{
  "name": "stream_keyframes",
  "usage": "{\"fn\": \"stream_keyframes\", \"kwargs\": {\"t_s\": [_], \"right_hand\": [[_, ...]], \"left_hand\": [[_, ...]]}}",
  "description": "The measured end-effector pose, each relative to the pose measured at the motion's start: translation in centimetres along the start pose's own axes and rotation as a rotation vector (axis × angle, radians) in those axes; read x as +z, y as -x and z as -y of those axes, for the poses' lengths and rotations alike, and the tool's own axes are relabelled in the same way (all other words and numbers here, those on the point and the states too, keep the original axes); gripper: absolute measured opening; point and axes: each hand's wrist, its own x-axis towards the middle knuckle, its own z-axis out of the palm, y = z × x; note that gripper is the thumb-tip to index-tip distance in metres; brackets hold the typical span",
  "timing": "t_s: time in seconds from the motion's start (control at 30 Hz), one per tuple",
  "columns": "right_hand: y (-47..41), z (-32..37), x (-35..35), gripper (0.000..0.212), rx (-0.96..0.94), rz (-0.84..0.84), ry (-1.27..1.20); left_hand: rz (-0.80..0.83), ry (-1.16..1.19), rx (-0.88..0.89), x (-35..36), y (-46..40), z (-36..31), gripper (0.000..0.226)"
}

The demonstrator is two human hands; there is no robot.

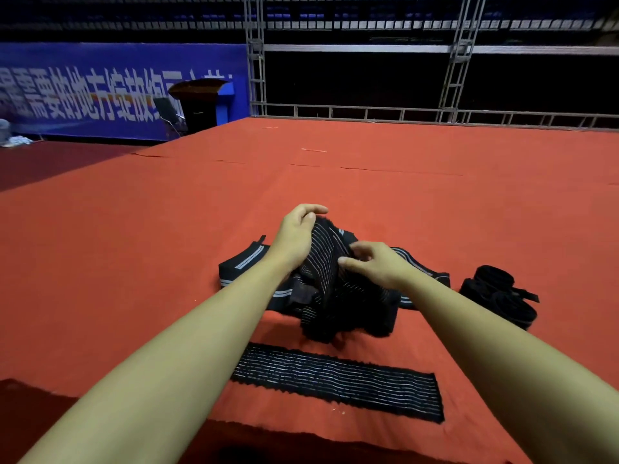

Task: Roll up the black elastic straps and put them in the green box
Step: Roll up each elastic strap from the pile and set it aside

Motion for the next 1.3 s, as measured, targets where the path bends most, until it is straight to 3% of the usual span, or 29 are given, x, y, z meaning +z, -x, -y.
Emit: {"fn": "stream_keyframes", "kwargs": {"t_s": [0.07,0.2,0.43,0.5,0.57,0.67,0.77,0.9,1.07,1.2,1.3], "right_hand": [[0.1,0.1,0.0,0.048,-0.013,0.011,0.078],[0.8,1.0,-0.8,0.040,0.050,-0.123,-0.291],[0.2,3.5,-2.6,0.030,0.112,-0.178,-0.934],[0.1,4.1,-2.8,0.029,0.108,-0.216,-0.950],[0.0,4.8,-3.1,0.026,0.116,-0.291,-0.981],[0.1,6.0,-3.4,0.018,0.113,-0.405,-1.109],[0.5,6.9,-3.1,0.026,0.100,-0.438,-1.209],[1.8,8.4,-2.2,0.008,0.056,-0.335,-1.209],[2.9,9.2,-1.3,0.005,0.000,-0.280,-1.300],[3.3,9.3,-1.4,0.036,0.056,-0.281,-1.501],[3.6,9.4,-1.6,0.040,0.108,-0.314,-1.594]], "left_hand": [[-0.069,0.003,-0.009,-0.5,-0.4,-0.2,0.038],[-0.215,0.002,-0.057,-2.4,-1.3,0.8,0.038],[-0.197,-0.002,-0.188,-2.8,-0.5,2.3,0.021],[-0.238,-0.005,-0.134,-2.6,-0.2,2.1,0.009],[-0.180,0.072,-0.111,-2.1,0.2,1.1,0.008],[0.031,0.301,-0.196,-1.1,1.4,-1.6,0.033],[0.134,0.400,-0.259,0.2,2.1,-3.6,0.052],[0.040,0.477,-0.177,1.7,1.9,-4.3,0.028],[-0.032,0.624,-0.158,1.5,1.9,-4.6,0.010],[-0.014,0.526,-0.134,0.4,2.3,-4.0,0.010],[0.022,0.477,-0.186,-0.8,3.0,-3.4,0.013]]}}
